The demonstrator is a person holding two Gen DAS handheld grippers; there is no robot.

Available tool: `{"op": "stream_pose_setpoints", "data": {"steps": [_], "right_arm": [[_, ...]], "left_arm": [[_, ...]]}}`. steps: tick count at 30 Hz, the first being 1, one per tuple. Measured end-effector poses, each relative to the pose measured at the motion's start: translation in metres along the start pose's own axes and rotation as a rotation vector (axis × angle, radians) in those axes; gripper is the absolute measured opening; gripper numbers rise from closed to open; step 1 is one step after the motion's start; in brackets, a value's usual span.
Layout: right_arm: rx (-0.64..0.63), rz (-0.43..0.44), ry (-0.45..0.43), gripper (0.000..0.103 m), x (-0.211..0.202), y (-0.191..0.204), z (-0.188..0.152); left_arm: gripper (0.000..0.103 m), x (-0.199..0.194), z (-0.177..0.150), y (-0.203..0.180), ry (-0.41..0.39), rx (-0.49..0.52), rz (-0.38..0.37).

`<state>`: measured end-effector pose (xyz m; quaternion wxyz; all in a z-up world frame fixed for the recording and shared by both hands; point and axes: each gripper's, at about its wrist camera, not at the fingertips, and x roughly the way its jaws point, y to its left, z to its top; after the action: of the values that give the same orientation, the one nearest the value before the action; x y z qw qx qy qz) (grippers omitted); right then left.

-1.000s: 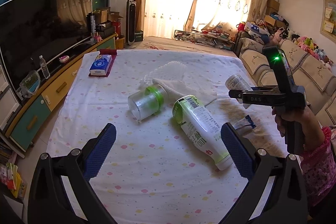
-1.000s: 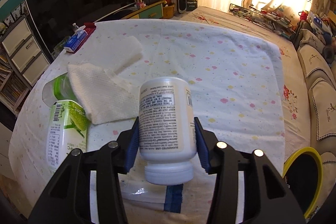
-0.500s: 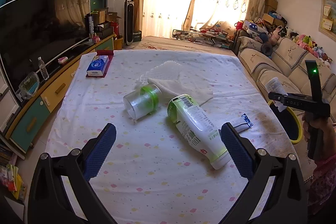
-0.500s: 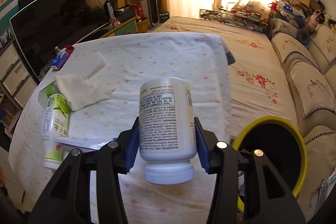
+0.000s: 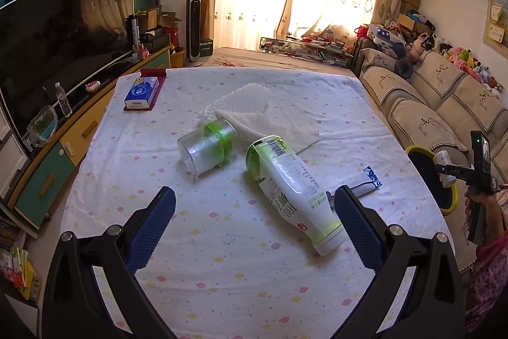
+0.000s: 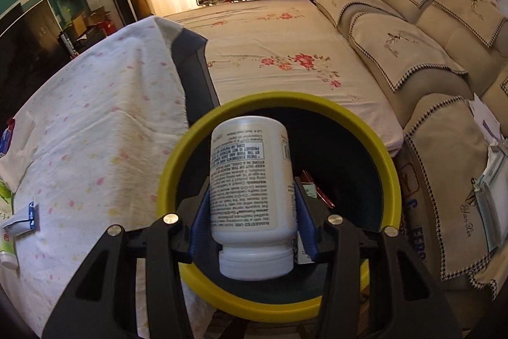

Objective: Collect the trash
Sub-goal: 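Carry the pill bottle over the yellow bin and open the right gripper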

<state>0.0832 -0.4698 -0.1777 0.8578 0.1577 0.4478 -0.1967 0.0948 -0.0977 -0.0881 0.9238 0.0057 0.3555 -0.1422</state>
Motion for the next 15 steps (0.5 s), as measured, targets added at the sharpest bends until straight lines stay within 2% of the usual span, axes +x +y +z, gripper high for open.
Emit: {"op": "stream_pose_setpoints", "data": {"steps": [8,11,15], "right_arm": [[0.021,-0.023,0.067,0.046,0.034,-0.01,-0.005],[0.03,-0.023,0.063,0.054,0.035,-0.011,-0.006],[0.026,-0.024,0.036,0.055,0.027,-0.009,-0.007]], "left_arm": [[0.098,0.006,0.0,-0.008,0.015,0.022,-0.001],[0.098,0.007,0.0,-0.009,0.018,0.025,-0.002],[0.098,0.009,0.0,-0.01,0.022,0.025,-0.003]]}}
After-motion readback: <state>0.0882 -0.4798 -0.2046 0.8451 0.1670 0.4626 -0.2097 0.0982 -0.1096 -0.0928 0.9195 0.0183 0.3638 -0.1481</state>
